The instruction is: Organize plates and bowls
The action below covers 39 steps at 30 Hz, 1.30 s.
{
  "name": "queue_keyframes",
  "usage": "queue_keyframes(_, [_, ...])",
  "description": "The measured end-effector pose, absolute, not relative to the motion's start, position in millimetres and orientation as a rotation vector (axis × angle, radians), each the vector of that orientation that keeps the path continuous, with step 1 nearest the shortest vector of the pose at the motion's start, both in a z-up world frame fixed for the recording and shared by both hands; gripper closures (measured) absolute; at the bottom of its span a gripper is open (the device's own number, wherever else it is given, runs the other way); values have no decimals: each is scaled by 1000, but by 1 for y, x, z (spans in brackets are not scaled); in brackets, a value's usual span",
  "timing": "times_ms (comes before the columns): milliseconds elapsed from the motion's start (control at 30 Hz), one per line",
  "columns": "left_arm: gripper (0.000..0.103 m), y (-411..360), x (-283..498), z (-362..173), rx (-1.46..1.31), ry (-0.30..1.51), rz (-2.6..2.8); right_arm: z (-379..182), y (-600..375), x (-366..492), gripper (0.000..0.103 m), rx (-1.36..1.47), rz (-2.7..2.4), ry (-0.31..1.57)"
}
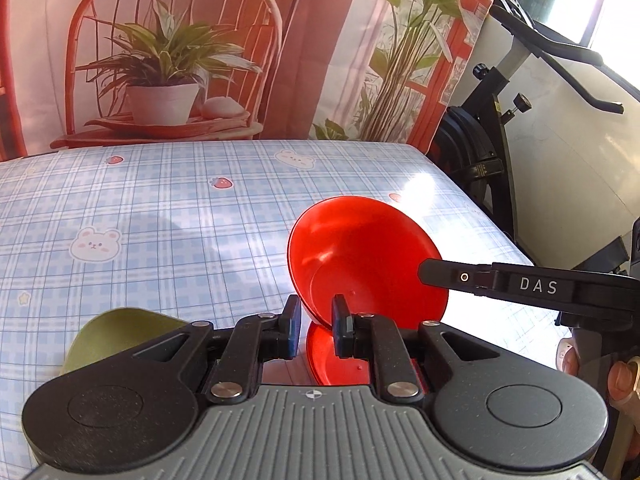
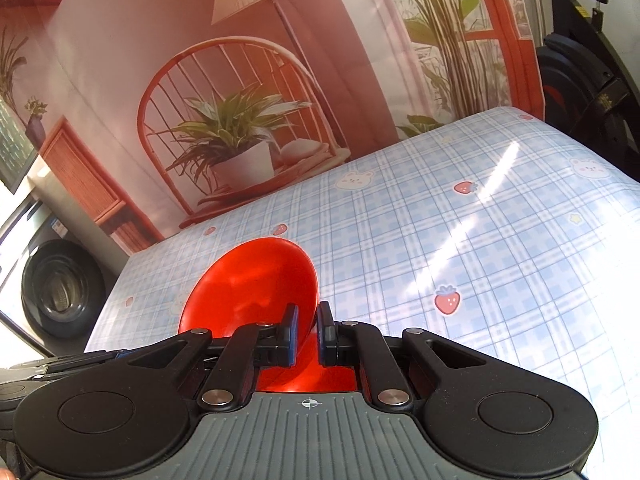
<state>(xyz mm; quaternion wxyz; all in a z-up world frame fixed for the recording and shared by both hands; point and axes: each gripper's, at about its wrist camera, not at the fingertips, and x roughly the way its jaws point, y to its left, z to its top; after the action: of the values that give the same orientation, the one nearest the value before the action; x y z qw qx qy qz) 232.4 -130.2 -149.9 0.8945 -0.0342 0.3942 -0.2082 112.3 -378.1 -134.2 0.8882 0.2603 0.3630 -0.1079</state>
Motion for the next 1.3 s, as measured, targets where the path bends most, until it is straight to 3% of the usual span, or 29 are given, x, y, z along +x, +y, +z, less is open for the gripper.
queue_keyframes(700, [86, -135, 212, -170, -86, 870, -491, -150, -376, 79, 94, 531, -242, 812])
queue_keyframes(1300, [85, -129, 215, -185, -128, 933, -502, -162, -354, 78, 93, 327, -246, 846])
